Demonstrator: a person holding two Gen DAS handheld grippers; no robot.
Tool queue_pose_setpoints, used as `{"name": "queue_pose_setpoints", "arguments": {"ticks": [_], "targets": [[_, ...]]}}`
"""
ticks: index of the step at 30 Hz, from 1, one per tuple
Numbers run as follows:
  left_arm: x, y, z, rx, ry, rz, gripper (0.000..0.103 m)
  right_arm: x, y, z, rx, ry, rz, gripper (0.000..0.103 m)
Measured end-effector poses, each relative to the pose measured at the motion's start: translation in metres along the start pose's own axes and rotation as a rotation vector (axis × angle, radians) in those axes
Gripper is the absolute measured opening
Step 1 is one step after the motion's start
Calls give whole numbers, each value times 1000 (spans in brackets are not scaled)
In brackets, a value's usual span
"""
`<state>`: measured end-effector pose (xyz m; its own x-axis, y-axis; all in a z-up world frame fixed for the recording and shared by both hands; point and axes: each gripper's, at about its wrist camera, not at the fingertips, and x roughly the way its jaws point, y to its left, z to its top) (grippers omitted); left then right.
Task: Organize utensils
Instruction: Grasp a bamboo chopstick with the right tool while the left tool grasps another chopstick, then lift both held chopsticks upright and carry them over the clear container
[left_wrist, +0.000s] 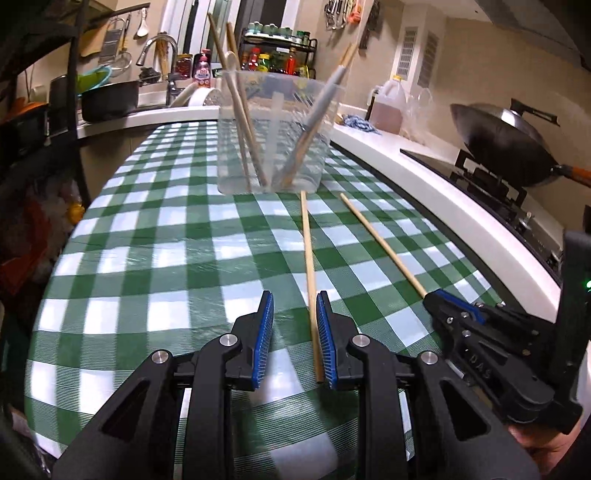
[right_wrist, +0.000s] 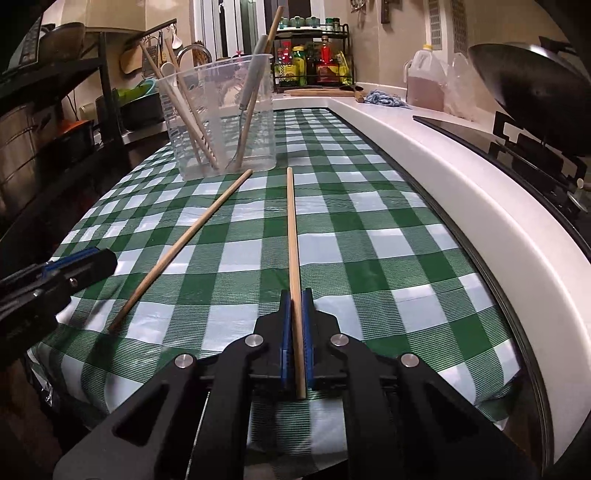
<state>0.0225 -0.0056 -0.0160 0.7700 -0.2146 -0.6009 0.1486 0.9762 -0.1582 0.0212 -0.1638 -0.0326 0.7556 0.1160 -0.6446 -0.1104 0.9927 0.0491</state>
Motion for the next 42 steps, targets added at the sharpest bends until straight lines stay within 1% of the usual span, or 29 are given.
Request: {"name": "queue_pose_setpoints", "arguments": {"ticks": [4, 6, 11, 14, 16, 17, 19, 20, 21, 24, 28, 30, 33, 42], "targets": [[7, -10, -2, 19, 13, -2, 26, -1, -5, -1, 1, -2, -1, 8], [10, -15, -2, 30, 18, -4, 31, -1, -5, -1, -4, -1, -1, 8], [17, -26, -5, 69, 33, 26, 31, 0, -5, 1, -10, 4, -2, 8], [22, -27, -9, 66, 51, 30, 31, 1, -3, 2, -13, 7, -4, 8], [23, -28, -10, 78, 43, 39, 31, 2, -3, 3, -13, 11, -3, 8], [23, -29, -11, 88, 39, 45, 29, 2, -3, 4, -12, 13, -3, 7], [22, -29, -12, 95, 37, 55, 20, 3, -3, 5, -11, 19, -3, 6], [22, -28, -12, 98, 37, 63, 10, 3, -2, 5, -12, 22, -1, 6], [21, -25, -11, 93, 39, 67, 6, 4, -1, 6, -14, 25, 3, 6], [17, -14, -9, 51, 39, 77, 6, 3, 2, 6, -20, 34, 18, 6], [6, 2, -13, 1, 47, 132, 6, 1, 5, 5, -25, 42, 40, 6], [-1, 12, -17, -41, 58, 157, 6, 0, 7, 4, -31, 43, 48, 6], [-6, 20, -20, -73, 56, 168, 6, 0, 11, 2, -39, 45, 60, 7], [-2, 16, -21, -49, 36, 176, 7, 3, 14, 2, -48, 14, 56, 9]]}}
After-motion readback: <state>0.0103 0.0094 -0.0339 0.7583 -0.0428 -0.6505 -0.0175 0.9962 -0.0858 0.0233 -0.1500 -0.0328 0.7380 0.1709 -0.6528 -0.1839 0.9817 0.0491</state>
